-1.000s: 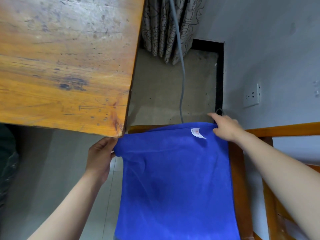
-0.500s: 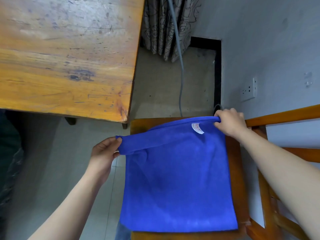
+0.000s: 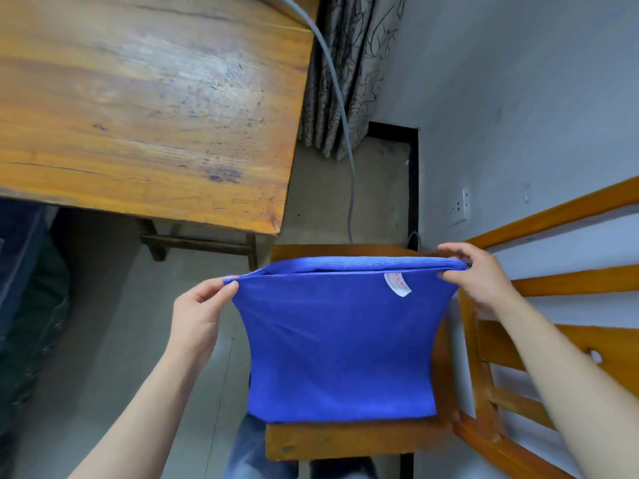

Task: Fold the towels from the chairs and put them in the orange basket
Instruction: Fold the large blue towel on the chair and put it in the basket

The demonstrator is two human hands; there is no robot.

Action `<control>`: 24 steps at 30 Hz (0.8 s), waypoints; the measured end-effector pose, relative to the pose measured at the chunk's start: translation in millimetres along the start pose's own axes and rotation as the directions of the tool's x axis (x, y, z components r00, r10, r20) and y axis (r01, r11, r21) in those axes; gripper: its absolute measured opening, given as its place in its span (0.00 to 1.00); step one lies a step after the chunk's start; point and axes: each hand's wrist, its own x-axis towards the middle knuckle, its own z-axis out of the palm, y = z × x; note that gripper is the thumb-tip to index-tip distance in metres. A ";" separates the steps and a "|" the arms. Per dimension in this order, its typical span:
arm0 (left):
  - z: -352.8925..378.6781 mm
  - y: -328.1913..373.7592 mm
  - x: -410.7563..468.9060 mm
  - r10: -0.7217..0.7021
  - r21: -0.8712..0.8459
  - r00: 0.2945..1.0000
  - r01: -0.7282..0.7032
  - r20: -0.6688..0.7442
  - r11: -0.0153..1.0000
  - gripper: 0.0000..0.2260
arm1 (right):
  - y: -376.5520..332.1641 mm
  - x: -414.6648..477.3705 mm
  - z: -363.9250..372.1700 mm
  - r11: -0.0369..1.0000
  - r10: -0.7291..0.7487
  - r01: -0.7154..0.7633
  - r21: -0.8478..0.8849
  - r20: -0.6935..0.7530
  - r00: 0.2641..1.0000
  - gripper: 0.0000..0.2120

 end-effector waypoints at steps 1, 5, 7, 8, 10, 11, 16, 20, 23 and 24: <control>-0.8 9.5 -6.4 0.023 -0.015 1.000 -0.023 -0.004 1.000 0.11 | -6.4 -9.8 -5.4 0.998 0.009 -0.009 0.067 -0.003 1.000 0.19; -11.0 46.7 -25.1 0.139 -0.214 0.990 -0.128 0.034 0.968 0.08 | -41.6 -43.1 -30.7 0.897 -0.058 0.059 0.438 -0.016 0.998 0.14; -16.5 65.2 -31.2 0.213 -0.277 0.975 -0.187 0.068 0.942 0.16 | -59.3 -53.3 -44.6 0.792 -0.116 0.109 0.601 -0.027 0.993 0.17; -17.2 75.7 -35.9 0.244 -0.308 0.967 -0.210 0.077 0.928 0.16 | -62.8 -55.2 -51.0 0.729 -0.143 0.130 0.672 -0.037 0.989 0.14; -18.5 89.2 -43.9 0.295 -0.350 0.949 -0.240 0.113 0.905 0.14 | -68.4 -60.2 -59.6 0.626 -0.192 0.155 0.764 -0.042 0.981 0.18; -19.1 92.2 -47.9 0.310 -0.359 0.944 -0.252 0.116 0.899 0.13 | -74.3 -67.6 -59.3 0.616 -0.197 0.140 0.775 -0.021 0.980 0.24; -28.9 63.1 -61.9 0.212 -0.292 0.976 -0.187 0.054 0.938 0.10 | -44.9 -85.3 -47.8 0.618 -0.204 0.109 0.778 0.025 0.979 0.21; -50.8 7.1 -59.4 0.033 -0.092 0.999 -0.034 -0.012 0.995 0.09 | -7.0 -93.2 -17.5 0.821 -0.002 -0.054 0.569 0.097 0.995 0.40; -62.6 -28.9 -59.9 -0.087 0.048 0.996 0.088 -0.035 0.995 0.05 | 23.6 -98.6 7.7 0.908 0.204 -0.214 0.359 0.068 0.977 0.25; -64.1 -38.5 -60.3 -0.128 0.088 0.991 0.131 -0.038 0.987 0.06 | 35.3 -98.5 14.8 0.913 0.265 -0.261 0.314 0.029 0.964 0.24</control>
